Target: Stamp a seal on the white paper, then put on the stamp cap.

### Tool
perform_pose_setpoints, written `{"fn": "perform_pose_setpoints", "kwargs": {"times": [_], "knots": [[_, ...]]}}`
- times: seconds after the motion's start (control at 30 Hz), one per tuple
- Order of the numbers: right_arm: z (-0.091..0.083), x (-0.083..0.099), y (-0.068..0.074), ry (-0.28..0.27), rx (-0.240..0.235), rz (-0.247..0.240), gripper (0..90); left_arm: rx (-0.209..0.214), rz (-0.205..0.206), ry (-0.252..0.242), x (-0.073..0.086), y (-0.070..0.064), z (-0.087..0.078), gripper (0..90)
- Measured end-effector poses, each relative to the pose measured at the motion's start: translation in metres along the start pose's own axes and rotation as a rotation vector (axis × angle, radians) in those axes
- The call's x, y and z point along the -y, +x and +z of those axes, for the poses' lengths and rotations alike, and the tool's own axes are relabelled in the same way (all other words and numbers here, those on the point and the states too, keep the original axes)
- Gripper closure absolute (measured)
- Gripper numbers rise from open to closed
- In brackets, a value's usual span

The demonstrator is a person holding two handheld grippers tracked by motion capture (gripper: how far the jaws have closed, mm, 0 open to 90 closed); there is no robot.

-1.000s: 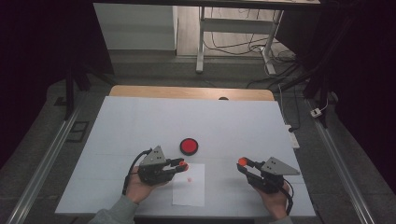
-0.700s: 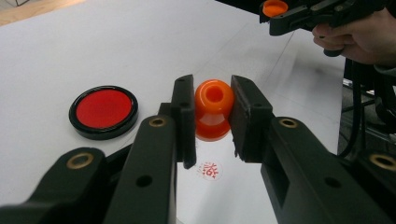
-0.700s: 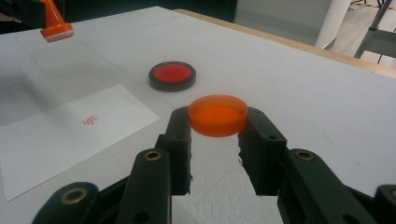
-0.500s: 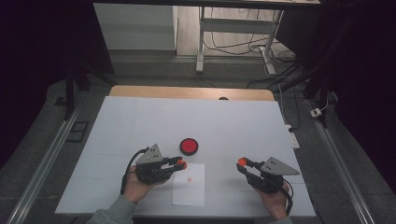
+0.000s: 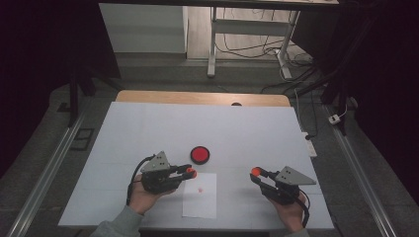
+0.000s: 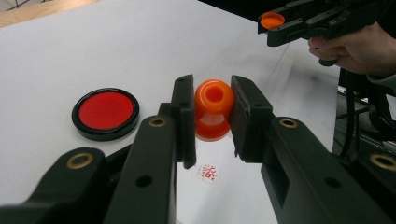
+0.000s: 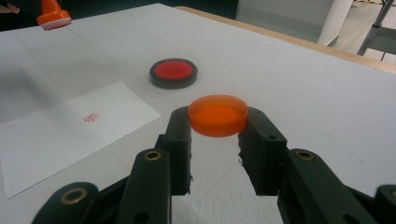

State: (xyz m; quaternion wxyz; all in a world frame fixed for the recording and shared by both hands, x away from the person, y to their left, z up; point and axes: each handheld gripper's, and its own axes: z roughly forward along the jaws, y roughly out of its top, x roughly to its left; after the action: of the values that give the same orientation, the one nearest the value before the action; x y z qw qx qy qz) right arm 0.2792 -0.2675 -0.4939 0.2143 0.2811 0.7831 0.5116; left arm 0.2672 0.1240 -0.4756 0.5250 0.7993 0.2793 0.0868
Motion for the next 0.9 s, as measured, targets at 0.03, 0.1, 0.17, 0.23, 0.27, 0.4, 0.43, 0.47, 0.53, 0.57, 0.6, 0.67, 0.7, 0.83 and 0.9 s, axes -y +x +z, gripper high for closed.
{"fn": "perform_pose_setpoints", "kwargs": {"times": [0.03, 0.1, 0.17, 0.23, 0.27, 0.4, 0.43, 0.47, 0.53, 0.57, 0.6, 0.67, 0.7, 0.83, 0.9], "knots": [[0.0, 0.0, 0.0, 0.001, -0.001, -0.001, 64.3, 0.0, 0.001, 0.001, 0.0, 0.0, 0.0, 72.2], [0.001, 0.0, 0.001, 0.004, -0.004, 0.0, 64.4, -0.002, 0.001, 0.0, 0.0, 0.001, 0.0, 72.1], [0.002, 0.0, 0.001, 0.005, -0.007, 0.001, 64.4, -0.005, -0.001, -0.001, 0.0, 0.001, 0.0, 72.2], [0.002, 0.0, 0.002, 0.006, -0.009, 0.0, 64.4, -0.007, -0.001, -0.001, 0.0, 0.001, -0.001, 72.2], [0.002, 0.0, 0.002, 0.007, -0.011, 0.0, 64.4, -0.007, -0.001, 0.0, 0.0, 0.002, -0.001, 72.2], [0.005, 0.001, 0.003, 0.012, -0.018, 0.001, 64.4, -0.008, 0.0, 0.003, 0.0, 0.005, -0.001, 72.1], [0.006, 0.001, 0.003, 0.014, -0.019, 0.0, 64.4, -0.008, -0.003, 0.004, 0.0, 0.005, -0.001, 72.2], [0.006, 0.001, 0.003, 0.013, -0.021, 0.001, 64.4, -0.006, -0.002, 0.005, 0.0, 0.006, -0.001, 72.1], [0.007, 0.0, 0.004, 0.009, -0.024, 0.004, 64.3, -0.005, 0.0, 0.006, 0.0, 0.006, -0.001, 72.1], [0.007, 0.0, 0.004, 0.01, -0.024, 0.006, 64.4, -0.003, 0.0, 0.007, 0.0, 0.007, -0.001, 72.1], [0.007, -0.001, 0.004, 0.007, -0.028, 0.004, 64.4, -0.002, 0.001, 0.007, 0.0, 0.007, 0.0, 72.2], [0.008, -0.002, 0.005, 0.006, -0.031, 0.0, 64.4, 0.001, 0.004, 0.01, -0.001, 0.008, 0.001, 72.1], [0.008, -0.002, 0.006, 0.004, -0.034, 0.002, 64.4, 0.003, 0.005, 0.01, -0.001, 0.008, 0.002, 72.1], [0.011, -0.003, 0.006, 0.004, -0.042, 0.006, 64.4, 0.01, 0.013, 0.016, -0.001, 0.008, 0.004, 72.1], [0.013, -0.003, 0.007, 0.005, -0.048, 0.004, 64.4, 0.01, 0.015, 0.02, -0.001, 0.008, 0.005, 72.2]]}}
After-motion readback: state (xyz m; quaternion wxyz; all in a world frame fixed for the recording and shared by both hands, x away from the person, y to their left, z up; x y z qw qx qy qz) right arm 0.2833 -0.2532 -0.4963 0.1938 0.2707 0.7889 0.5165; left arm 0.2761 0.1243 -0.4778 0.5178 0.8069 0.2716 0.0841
